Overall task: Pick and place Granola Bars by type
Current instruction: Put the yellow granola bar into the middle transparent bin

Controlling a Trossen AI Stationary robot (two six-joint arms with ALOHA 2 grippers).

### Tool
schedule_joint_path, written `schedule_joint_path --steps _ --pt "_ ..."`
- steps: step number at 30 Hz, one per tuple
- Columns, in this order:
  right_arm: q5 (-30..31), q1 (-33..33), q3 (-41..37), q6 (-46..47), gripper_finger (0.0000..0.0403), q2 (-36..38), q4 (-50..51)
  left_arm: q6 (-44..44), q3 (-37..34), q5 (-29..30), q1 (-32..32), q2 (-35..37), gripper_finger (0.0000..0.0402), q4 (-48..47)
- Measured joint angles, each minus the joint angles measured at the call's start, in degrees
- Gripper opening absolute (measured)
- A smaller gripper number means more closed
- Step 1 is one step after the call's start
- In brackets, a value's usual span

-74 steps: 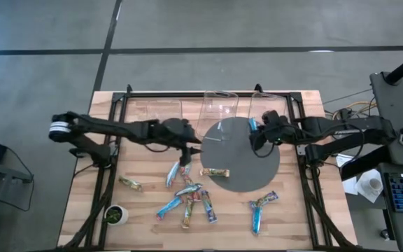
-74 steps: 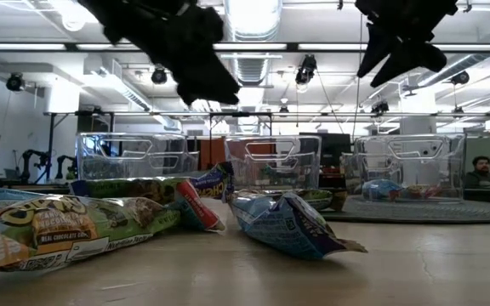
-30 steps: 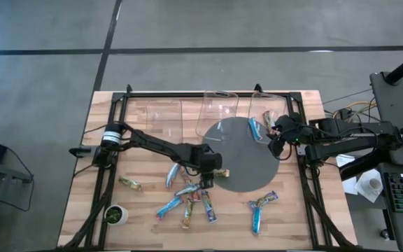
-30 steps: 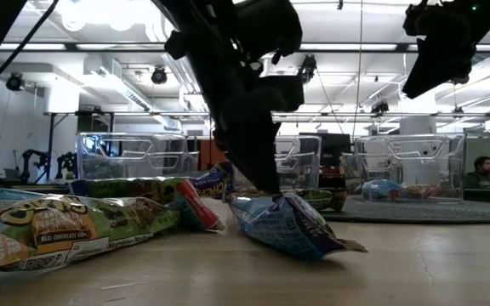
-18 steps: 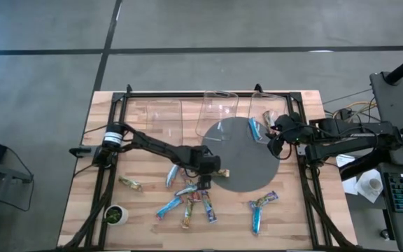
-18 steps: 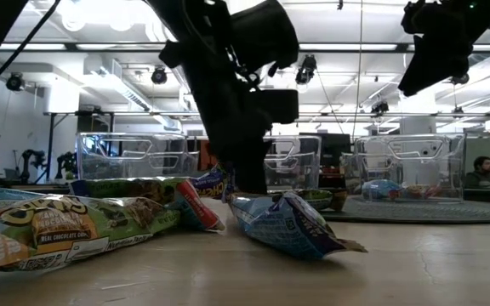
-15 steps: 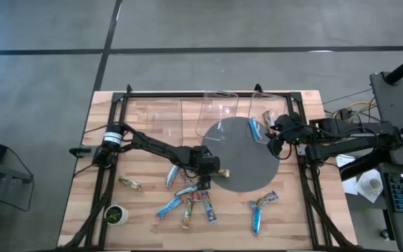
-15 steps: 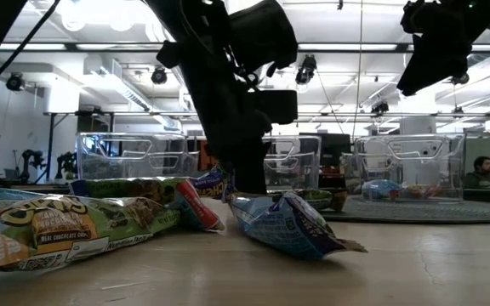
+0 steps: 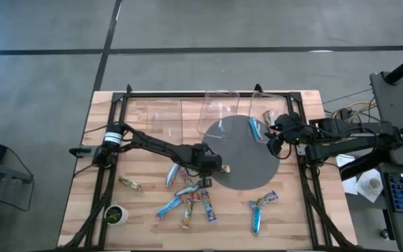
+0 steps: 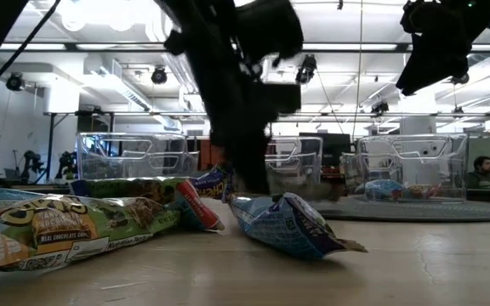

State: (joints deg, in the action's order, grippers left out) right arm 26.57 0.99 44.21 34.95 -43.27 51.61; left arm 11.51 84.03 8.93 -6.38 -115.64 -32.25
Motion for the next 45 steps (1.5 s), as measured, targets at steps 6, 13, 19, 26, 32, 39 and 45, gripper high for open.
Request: schedule_joint_path --steps 6,13,19,26,32,39,45 --pt "0.3 0.0 0.0 -0.5 0.0173 0.1 -1.3 8.7 3.9 0.8 0.7 5.6 0.0042 -1.2" --pt "0.6 0.0 0.0 -0.8 0.0173 1.2 -4.5 29.2 6.2 10.0 7.1 13.2 0.0043 8.1" --pt "2.1 0.0 0.0 -1.0 0.0173 1.6 -5.9 34.2 4.8 8.5 19.3 12.1 0.0043 19.9" --pt "2.1 0.2 0.0 -0.8 0.0173 1.6 -5.5 37.5 4.7 -1.9 25.8 5.9 0.0056 18.7" --pt "2.1 0.2 0.0 -1.0 0.0173 1.6 -5.6 39.5 4.7 -2.4 25.4 2.6 0.0123 16.0" --pt "2.0 0.2 0.0 -1.1 0.0173 1.6 -5.5 35.1 5.3 -8.6 24.3 6.6 0.0187 15.5" --pt "1.9 0.2 0.0 -1.3 0.0173 1.5 -5.5 26.2 5.8 -14.3 18.5 16.2 0.0191 11.5"
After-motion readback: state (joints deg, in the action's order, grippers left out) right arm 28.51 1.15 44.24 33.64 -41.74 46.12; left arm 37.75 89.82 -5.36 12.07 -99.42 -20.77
